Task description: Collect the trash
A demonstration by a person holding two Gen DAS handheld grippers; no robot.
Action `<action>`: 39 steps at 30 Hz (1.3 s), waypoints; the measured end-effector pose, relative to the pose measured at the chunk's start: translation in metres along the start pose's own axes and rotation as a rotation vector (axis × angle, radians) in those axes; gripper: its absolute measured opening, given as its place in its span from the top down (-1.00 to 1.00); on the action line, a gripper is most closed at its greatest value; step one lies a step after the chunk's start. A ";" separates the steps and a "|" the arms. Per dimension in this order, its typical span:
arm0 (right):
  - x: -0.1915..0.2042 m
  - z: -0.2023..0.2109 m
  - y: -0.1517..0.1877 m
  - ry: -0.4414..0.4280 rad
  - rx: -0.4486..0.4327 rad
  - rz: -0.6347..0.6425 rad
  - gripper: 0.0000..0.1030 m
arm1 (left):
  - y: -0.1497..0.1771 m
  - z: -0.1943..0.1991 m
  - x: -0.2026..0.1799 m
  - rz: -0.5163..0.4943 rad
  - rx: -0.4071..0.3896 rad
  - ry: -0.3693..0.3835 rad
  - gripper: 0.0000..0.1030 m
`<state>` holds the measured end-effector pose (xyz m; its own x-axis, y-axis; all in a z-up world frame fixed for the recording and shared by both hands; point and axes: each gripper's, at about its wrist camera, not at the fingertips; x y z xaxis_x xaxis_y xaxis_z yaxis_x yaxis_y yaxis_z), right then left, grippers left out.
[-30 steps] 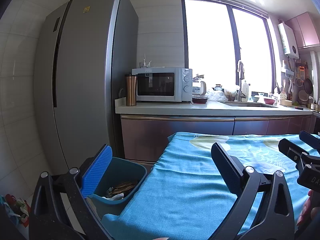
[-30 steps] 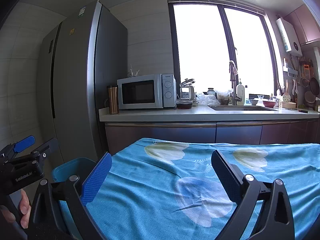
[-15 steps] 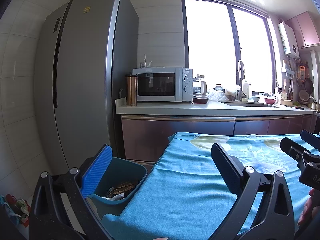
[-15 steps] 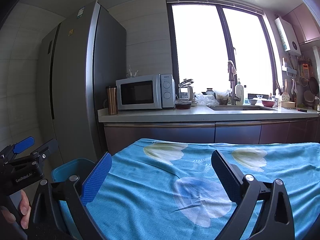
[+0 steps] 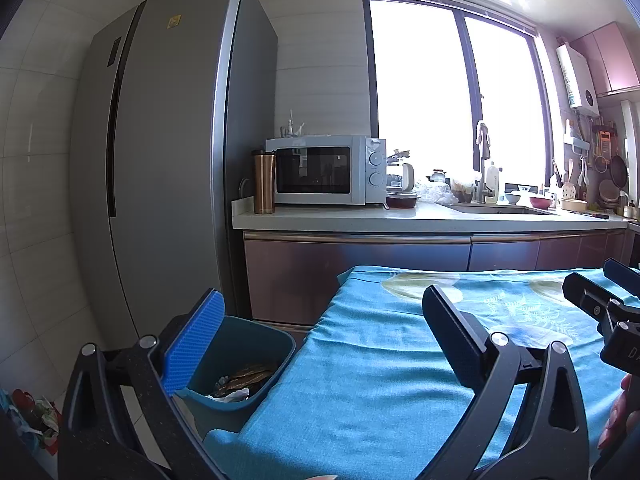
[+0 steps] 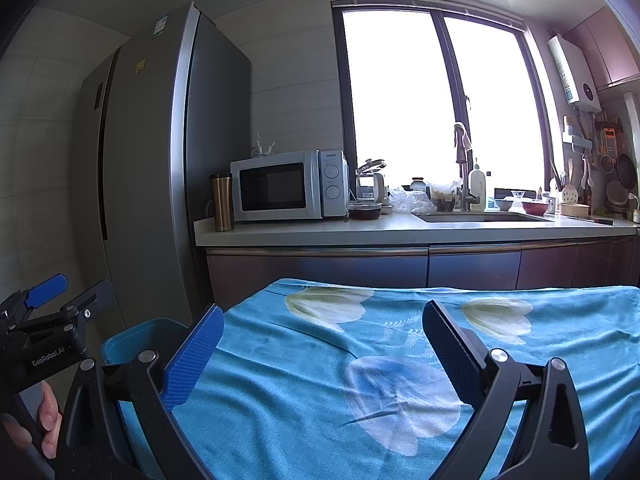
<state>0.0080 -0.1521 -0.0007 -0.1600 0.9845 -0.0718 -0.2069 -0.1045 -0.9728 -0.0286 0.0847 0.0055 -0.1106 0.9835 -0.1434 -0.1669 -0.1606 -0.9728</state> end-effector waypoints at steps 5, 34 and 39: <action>-0.001 0.000 -0.001 -0.001 -0.003 -0.001 -0.87 | 0.000 0.001 0.000 -0.002 -0.003 0.000 -0.89; -0.004 -0.001 0.001 0.001 0.000 -0.003 -0.87 | 0.001 -0.002 -0.003 -0.007 -0.003 -0.004 -0.89; -0.004 0.000 0.001 0.004 -0.001 -0.002 -0.87 | 0.001 -0.002 -0.003 -0.007 -0.004 -0.005 -0.89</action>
<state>0.0086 -0.1560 -0.0011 -0.1560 0.9852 -0.0708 -0.2066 -0.1026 -0.9730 -0.0264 0.0820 0.0042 -0.1144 0.9841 -0.1361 -0.1640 -0.1538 -0.9744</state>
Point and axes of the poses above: each gripper's, at about its wrist camera, not at the fingertips, and z roughly against the way its jaws point, x to its left, y to its underside, and after that the axes turned 9 degrees about z, right-handed
